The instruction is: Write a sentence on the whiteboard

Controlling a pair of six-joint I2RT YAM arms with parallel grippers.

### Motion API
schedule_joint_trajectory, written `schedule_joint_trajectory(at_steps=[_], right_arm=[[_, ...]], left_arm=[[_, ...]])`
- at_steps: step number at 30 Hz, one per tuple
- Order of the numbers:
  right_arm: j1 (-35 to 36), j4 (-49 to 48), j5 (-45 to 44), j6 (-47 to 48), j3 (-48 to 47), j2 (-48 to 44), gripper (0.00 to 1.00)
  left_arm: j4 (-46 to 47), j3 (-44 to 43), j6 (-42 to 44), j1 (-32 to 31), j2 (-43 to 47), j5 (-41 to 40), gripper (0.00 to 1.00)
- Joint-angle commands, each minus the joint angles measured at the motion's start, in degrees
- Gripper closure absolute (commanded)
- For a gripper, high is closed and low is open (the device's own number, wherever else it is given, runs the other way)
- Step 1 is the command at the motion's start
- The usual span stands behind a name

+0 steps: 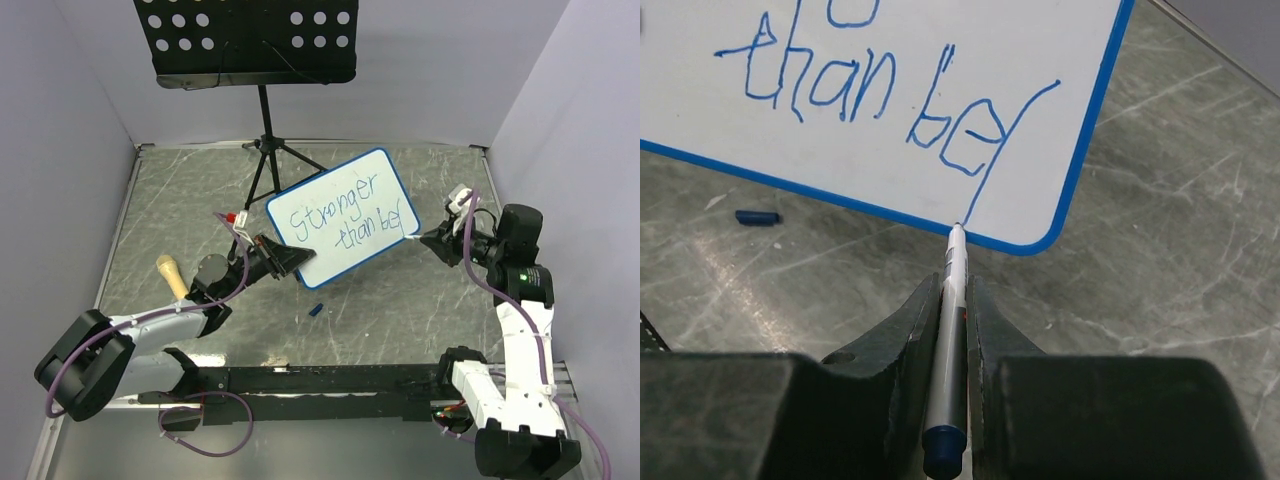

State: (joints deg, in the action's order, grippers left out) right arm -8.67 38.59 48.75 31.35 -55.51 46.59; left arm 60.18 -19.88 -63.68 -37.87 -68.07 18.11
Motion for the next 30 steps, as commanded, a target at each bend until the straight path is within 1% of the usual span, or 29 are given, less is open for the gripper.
schedule_joint_trajectory(at_steps=[1,6,12,19,25,30], right_arm=[[-0.39,-2.98,3.45,-2.17,-2.15,-0.62,1.00],[-0.39,-7.55,4.16,-6.74,-5.05,0.69,1.00],[-0.39,-12.83,2.84,-9.64,-4.26,2.45,1.00],[-0.30,-13.80,2.58,-10.17,-3.47,3.95,1.00],[-0.30,-12.66,2.58,-9.56,-3.03,4.57,1.00],[-0.21,-12.22,-1.19,-9.12,-2.85,4.48,1.00]], left_arm=[[9.42,-1.39,-0.13,0.16,2.16,0.88,0.99],[10.30,-0.95,-0.48,0.08,1.63,1.58,0.99],[10.57,-1.04,-0.57,0.16,1.45,2.46,0.99],[12.15,-1.39,-0.92,0.16,0.66,3.42,0.99],[12.77,-1.48,-1.10,0.07,0.13,3.78,0.99],[12.42,-1.30,-1.01,0.16,0.66,3.60,0.99]])
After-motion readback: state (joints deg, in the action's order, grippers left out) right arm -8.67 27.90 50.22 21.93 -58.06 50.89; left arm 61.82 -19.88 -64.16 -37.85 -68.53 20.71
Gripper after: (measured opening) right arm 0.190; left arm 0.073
